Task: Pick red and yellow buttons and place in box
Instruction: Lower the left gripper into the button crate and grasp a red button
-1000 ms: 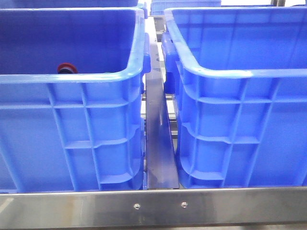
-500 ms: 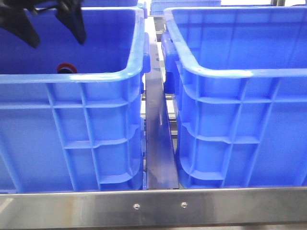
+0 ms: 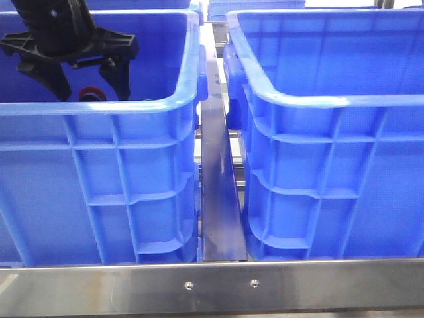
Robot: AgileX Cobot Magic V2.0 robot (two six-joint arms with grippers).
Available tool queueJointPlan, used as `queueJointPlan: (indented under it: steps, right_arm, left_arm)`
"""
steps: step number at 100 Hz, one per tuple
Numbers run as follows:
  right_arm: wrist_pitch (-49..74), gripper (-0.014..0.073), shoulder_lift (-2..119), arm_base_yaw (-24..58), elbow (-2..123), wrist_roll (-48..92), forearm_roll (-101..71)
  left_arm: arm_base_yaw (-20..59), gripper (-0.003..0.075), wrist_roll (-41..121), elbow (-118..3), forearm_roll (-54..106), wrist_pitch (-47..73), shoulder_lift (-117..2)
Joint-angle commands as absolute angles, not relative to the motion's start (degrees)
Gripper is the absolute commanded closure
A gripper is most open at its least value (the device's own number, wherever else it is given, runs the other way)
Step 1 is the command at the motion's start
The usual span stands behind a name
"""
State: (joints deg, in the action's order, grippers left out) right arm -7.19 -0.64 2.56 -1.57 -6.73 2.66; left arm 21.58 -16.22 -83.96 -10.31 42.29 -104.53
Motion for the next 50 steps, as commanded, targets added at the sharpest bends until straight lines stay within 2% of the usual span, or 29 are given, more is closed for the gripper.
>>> queueJointPlan:
  steps: [1, 50]
  right_arm:
    - [-11.7, 0.0662, -2.13, 2.17, -0.88, -6.71, 3.13]
    - [-11.7, 0.0662, -2.13, 2.17, -0.88, -6.71, 3.13]
  left_arm:
    - [21.96, 0.0134, -16.82, -85.93, -10.79, 39.63, -102.35]
    - [21.96, 0.0134, -16.82, -85.93, -10.95, 38.56, -104.2]
